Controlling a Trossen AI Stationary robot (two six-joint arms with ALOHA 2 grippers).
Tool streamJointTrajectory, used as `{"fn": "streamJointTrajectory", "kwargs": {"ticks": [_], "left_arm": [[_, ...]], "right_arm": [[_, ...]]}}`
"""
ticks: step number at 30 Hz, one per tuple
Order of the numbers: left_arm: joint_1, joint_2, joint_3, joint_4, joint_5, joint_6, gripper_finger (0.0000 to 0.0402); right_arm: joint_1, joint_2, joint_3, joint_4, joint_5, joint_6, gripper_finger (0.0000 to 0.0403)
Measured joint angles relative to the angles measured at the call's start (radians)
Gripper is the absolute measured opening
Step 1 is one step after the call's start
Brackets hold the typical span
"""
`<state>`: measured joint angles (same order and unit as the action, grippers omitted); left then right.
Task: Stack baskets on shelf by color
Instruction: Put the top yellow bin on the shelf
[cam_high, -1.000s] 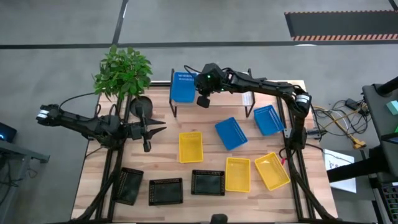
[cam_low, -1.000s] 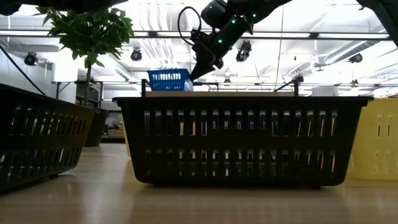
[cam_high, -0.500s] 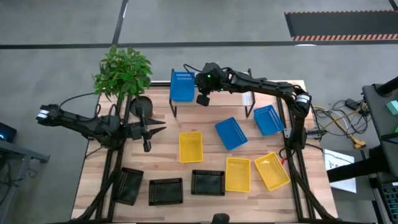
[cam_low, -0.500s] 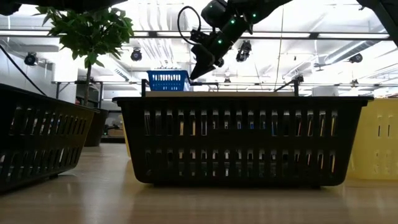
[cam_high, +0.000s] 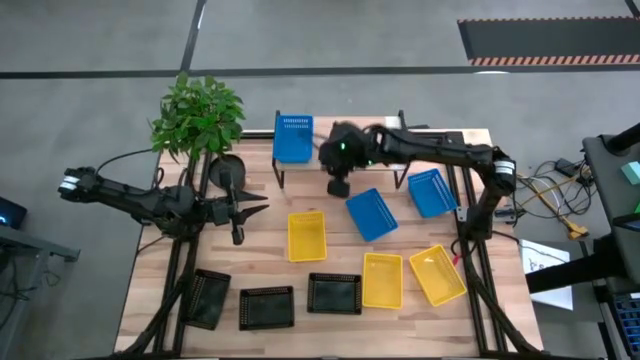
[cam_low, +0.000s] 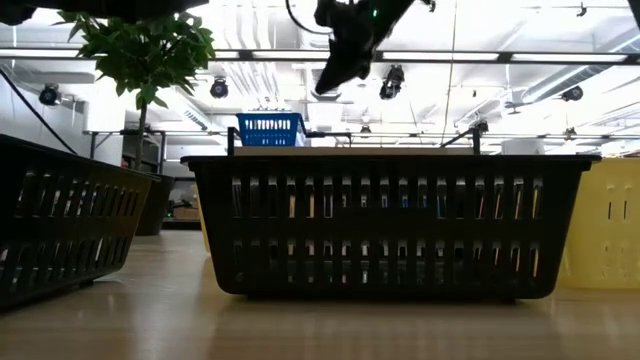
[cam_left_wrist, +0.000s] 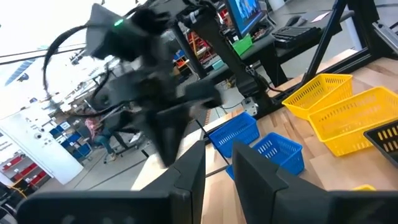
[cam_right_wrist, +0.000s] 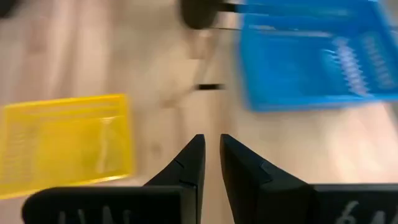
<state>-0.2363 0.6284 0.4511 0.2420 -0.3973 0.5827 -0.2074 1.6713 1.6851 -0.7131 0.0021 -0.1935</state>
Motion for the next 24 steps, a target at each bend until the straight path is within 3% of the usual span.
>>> {"fn": "streamJointTrajectory", "kwargs": {"ticks": [5,12,24], "left_arm": [[0.0,0.012,0.0,0.024,0.0,-0.001,0.0063],[0.0,0.017,0.0,0.033,0.0,-0.003,0.0063],[0.0,0.018,0.0,0.038,0.0,-0.003,0.0063]], "right_arm": [[0.139,-0.002,-0.034,0.001,-0.002,0.033,0.0042],[0.294,-0.001,-0.159,0.19,0.051,0.082,0.0042],[0.393,-0.001,-0.406,0.487,0.061,0.243,0.0043]]}}
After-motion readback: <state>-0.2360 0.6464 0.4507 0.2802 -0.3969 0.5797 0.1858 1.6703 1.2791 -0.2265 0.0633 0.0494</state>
